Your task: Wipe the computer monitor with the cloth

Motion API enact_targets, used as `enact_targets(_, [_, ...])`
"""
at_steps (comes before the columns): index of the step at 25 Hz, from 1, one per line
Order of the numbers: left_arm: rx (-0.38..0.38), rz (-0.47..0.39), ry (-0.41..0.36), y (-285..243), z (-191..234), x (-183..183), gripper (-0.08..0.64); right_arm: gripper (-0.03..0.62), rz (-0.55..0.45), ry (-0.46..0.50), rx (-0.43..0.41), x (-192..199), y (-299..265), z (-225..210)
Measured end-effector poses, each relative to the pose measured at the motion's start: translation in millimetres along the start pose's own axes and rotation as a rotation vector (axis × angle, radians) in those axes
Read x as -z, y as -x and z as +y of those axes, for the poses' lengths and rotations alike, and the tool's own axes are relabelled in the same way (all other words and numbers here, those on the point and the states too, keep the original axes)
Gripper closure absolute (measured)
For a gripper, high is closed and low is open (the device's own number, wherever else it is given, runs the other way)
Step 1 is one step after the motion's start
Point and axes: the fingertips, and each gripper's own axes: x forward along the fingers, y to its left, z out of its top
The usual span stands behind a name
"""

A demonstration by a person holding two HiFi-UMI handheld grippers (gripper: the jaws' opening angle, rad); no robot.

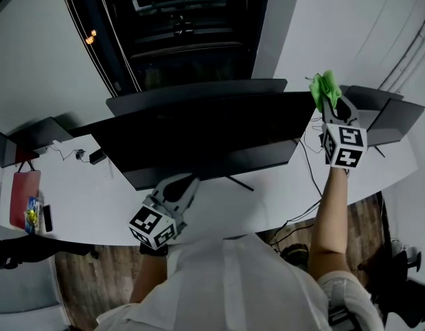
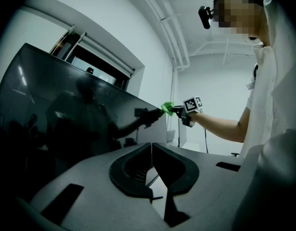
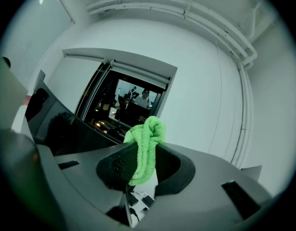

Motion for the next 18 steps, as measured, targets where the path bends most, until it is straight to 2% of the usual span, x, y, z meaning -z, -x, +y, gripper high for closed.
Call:
enact_targets(6, [-0.008,-0.001,0.001,11.1,-3.3,2.2,0.538,0.520,0.101,-0.005,0.114,35.2,32.4,-37.9])
enact_targets(9, [-0.018,0.005,0.002,17.3,-4.0,4.7,0.538,0.520,0.094,-0.047,0.104,49.0,58.2,-34.2])
enact_targets(13, [-0.047,0.004,0.005,29.1,0.5,7.6,0.538,0.520,0.037,-0.171,0.007,56.5,90.2,3.6])
enact_targets(18, [-0.084,0.003,0.011,42.6,9.1,11.5,0.538,0.520,-0.069,-0.377,-0.201,55.1,117.8,79.1])
